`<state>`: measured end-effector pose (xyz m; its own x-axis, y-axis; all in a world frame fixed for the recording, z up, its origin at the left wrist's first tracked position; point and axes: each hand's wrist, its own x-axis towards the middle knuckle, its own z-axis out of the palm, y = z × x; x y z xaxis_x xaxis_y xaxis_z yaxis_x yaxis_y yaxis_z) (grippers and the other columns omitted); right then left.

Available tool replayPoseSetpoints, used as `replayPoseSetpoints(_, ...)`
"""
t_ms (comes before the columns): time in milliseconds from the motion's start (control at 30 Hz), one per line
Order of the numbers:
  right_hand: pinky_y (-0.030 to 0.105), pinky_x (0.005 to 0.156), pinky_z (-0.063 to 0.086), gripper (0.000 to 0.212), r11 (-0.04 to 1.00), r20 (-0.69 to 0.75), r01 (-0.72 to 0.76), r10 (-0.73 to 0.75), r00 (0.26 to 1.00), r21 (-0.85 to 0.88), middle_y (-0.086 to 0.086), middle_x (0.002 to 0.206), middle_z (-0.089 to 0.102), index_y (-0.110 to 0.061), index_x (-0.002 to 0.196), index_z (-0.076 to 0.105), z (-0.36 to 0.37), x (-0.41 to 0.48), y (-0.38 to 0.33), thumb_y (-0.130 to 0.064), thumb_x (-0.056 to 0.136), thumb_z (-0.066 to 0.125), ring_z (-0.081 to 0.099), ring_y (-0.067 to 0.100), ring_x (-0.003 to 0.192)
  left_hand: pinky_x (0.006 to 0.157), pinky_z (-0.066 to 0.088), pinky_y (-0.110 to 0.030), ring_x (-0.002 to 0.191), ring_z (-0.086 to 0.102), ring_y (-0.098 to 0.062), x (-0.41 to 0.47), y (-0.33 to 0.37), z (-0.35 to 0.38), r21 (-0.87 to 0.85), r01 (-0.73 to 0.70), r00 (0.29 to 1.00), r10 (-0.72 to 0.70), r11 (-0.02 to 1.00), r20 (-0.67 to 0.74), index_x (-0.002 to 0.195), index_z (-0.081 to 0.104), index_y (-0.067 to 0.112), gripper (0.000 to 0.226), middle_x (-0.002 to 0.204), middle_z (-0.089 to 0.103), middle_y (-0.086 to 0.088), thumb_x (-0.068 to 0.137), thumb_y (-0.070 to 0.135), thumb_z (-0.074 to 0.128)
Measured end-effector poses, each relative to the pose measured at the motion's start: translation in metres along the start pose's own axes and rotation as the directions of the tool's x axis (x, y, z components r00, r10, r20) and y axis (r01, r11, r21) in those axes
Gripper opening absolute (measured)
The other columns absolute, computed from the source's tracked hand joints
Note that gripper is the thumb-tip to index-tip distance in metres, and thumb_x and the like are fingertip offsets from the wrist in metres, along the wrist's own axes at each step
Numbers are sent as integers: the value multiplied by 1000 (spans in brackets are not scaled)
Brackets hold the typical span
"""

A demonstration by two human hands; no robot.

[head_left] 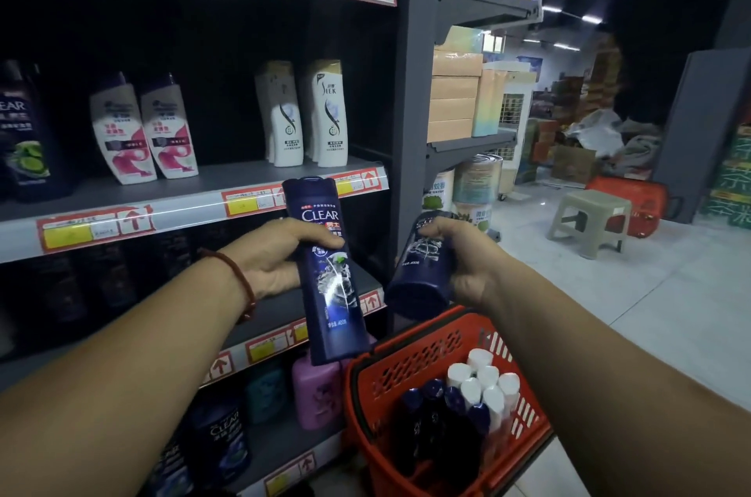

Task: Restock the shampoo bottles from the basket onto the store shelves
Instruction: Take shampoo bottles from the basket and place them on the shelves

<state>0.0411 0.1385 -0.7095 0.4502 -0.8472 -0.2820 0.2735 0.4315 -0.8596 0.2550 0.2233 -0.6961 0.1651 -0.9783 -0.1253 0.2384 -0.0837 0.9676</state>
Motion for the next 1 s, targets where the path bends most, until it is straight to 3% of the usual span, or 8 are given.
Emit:
replayPoseSetpoints(100, 46, 67, 62, 49, 999, -2, 36, -36, 999, 10, 22, 105, 69, -7, 131, 55, 0, 3, 6, -22, 88, 73, 71, 36, 81, 69, 61, -41, 73, 70, -24, 3, -8, -2, -29, -17, 990, 13, 999, -137, 109, 64, 8, 39, 82, 71, -11, 73, 9, 78)
replayPoseSetpoints(233, 57, 71, 61, 53, 997, 53, 7, -11, 999, 83, 27, 106, 70, -3, 125, 56, 1, 3, 13, -46, 95, 64, 74, 41, 84, 84, 56, -55, 103, 68, -39, -5, -13, -11, -218, -26, 994, 1, 976, -113, 102, 63, 12, 31, 105, 69, -18, 86, 37, 71)
replayPoseSetpoints(333, 53, 66, 61, 58, 998, 56, -29, 25, 998, 64, 26, 100, 71, 0, 123, 58, 4, -1, 17, -51, 96, 58, 73, 40, 77, 82, 57, -52, 86, 71, -39, -5, -18, -14, -160, 15, 991, -36, 987, -131, 96, 63, 13, 35, 93, 70, -19, 87, 46, 68)
replayPoseSetpoints(433, 44, 64, 60, 52, 1000, 49, -17, 18, 999, -18, 22, 99, 66, -3, 133, 56, 9, -7, 20, -32, 92, 64, 70, 36, 70, 84, 56, -49, 69, 70, -32, -8, -20, -16, -134, 77, 990, -92, 988, -109, 100, 61, 9, 26, 79, 68, -17, 88, 31, 67)
replayPoseSetpoints(567, 42, 67, 60, 46, 995, 44, -17, 22, 999, -100, 20, 102, 66, -5, 129, 57, 18, -9, 31, -21, 88, 67, 69, 35, 77, 77, 60, -47, 81, 69, -35, -20, -18, -21, -107, 125, 992, -128, 986, -21, 109, 55, 3, 47, 88, 67, -21, 63, 1, 66)
replayPoseSetpoints(667, 47, 76, 59, 33, 994, 55, -33, 39, 998, -108, 21, 101, 68, -7, 115, 60, 24, -3, 42, -27, 90, 71, 68, 35, 84, 80, 58, -42, 82, 67, -30, -28, -25, -28, -13, 175, 985, -175, 984, -6, 107, 61, 3, 41, 93, 67, -19, 68, 3, 71)
replayPoseSetpoints(800, 40, 59, 62, 26, 989, 68, -69, 79, 995, -128, 14, 88, 71, -8, 109, 65, 34, 14, 67, -27, 92, 70, 71, 28, 69, 63, 60, -33, 65, 67, -23, -37, -48, -53, 71, 251, 967, -247, 965, -63, 95, 65, 6, 20, 80, 69, -12, 76, 11, 72)
replayPoseSetpoints(1000, 44, 63, 60, 55, 971, 99, -114, 137, 986, -208, 15, 104, 75, -5, 123, 67, 58, 42, 114, -25, 74, 83, 73, 30, 79, 61, 62, -38, 64, 71, -23, -54, -83, -97, -82, 180, 935, -196, 980, -297, 100, 69, 0, 24, 86, 74, -15, 77, 6, 76)
